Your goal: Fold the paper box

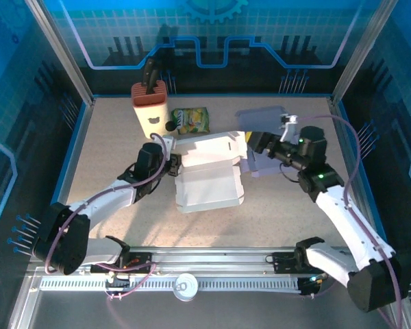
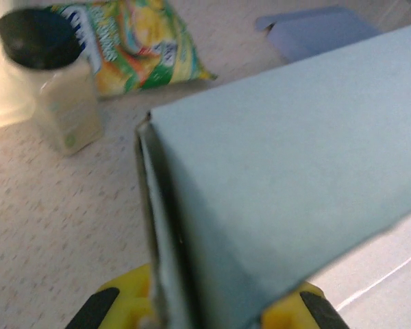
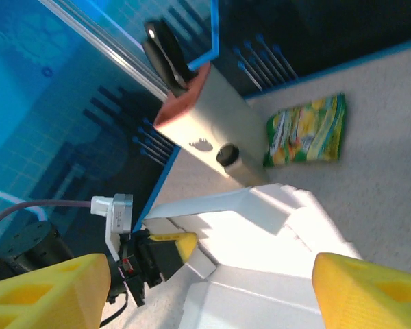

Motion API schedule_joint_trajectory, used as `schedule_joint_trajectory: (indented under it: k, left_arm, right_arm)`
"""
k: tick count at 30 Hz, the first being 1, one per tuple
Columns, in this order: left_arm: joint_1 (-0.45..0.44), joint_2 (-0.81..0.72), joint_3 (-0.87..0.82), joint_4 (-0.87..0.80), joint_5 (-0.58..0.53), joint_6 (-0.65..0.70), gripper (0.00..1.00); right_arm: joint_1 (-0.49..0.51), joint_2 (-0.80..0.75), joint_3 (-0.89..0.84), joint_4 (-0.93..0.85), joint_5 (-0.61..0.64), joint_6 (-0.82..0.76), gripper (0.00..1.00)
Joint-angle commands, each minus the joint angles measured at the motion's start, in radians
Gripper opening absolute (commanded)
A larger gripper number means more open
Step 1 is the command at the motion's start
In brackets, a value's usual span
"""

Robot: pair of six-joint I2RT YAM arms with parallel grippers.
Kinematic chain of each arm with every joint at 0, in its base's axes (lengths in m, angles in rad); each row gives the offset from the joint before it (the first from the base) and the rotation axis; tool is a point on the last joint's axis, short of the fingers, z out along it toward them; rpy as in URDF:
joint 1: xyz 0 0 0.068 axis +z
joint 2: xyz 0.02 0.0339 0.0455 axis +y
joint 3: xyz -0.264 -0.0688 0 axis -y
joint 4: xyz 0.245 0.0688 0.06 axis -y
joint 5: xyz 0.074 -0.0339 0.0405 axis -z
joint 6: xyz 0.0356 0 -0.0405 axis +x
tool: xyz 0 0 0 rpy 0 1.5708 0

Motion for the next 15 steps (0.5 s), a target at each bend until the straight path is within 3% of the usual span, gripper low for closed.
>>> schedule_joint_trajectory:
  k: [1,6,8,15]
  left_arm:
    - [0.017,-0.031,0.049,-0.049,0.17,-0.036,0.0]
    - [0.019,-0.06,0.049,-0.052,0.227,-0.046,0.0]
    - [0.023,-0.057,0.053,-0.061,0.25,-0.05,0.0]
    - [0.036,-0.011,0.086,-0.082,0.284,-0.062,0.0]
  right_arm:
    - [-0.117,0.065,-0.047,0.038,-0.196,-0.064,0.7]
    - [-0.208,0.189,-0.08,0.276,-0.444,-0.046,0.53]
    - [-0.21,0.225,-0.07,0.362,-0.525,-0.04,0.51]
    - [-0.181,0.258,-0.084,0.43,-0.64,-0.05,0.41]
